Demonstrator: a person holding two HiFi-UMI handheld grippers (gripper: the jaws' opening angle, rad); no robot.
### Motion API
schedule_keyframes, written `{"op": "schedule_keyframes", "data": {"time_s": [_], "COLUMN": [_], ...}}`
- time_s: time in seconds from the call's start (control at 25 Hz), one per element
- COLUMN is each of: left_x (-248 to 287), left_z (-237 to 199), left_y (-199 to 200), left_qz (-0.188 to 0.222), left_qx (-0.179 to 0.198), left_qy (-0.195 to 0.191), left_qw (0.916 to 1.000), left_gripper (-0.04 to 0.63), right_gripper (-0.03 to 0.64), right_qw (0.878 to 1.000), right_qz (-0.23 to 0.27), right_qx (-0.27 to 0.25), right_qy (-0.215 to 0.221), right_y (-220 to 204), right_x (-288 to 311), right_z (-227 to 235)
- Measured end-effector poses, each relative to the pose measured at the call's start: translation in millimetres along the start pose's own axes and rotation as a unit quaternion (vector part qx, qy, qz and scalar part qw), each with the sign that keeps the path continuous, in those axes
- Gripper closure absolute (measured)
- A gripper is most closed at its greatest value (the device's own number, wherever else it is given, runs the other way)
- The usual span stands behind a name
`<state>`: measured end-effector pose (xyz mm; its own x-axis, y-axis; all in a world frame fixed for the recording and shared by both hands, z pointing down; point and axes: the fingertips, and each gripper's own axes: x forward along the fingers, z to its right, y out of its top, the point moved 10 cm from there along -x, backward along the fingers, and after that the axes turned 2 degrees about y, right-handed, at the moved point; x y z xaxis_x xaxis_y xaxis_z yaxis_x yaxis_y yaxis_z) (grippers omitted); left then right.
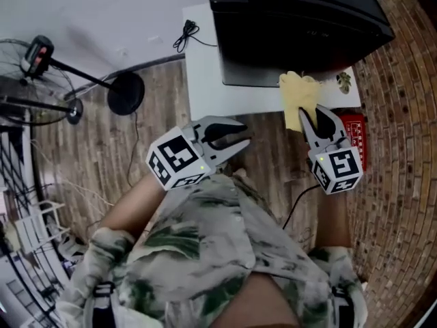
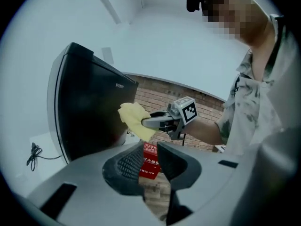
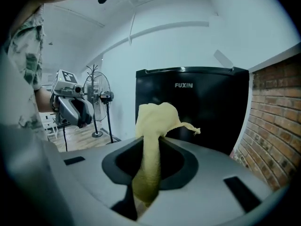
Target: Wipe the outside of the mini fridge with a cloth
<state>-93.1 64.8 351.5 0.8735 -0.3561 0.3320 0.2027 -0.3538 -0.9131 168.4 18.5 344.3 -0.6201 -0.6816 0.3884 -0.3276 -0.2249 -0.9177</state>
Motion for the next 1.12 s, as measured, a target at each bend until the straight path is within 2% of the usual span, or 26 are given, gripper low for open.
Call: {"op": "schedule_keyframes", "data": {"time_s": [0.2,0.36,0.56,0.72,0.92,1.12], "left_x": [-40,-90,-165,-222,-270,-286], "left_z": [-6,-40,-89,-121,-152,-159], "left_y": [-20,-31,-49,-60,-66,-62], "left_qz": [0.003,0.018,0.02,0.025,0.022,0.04], "left_qx": [-0.006,0.009,0.033,0.031,0.039,0.036], "left_qy": [-0.012,-0.034,-0.057,-0.088,-0.114,-0.143], "left_qw": [0.9999,0.9992,0.9976,0.9954,0.9924,0.9882], "left_gripper": [0.503,0.503,0.503,0.503,0.503,0.503], "right_gripper": [0.522,0.522,0.522,0.522,0.522,0.522], "right_qw": [1.0,0.999,0.996,0.99,0.973,0.935], "right_qz": [-0.005,-0.008,-0.006,-0.03,-0.062,-0.117], "right_qx": [-0.005,-0.04,-0.056,-0.079,-0.137,-0.227], "right_qy": [0.0,-0.028,-0.068,-0.111,-0.174,-0.246], "right_y": [11,48,91,129,180,231], "right_x": [20,51,108,149,195,222], "right_z": [-46,-90,-154,-197,-223,-223]}}
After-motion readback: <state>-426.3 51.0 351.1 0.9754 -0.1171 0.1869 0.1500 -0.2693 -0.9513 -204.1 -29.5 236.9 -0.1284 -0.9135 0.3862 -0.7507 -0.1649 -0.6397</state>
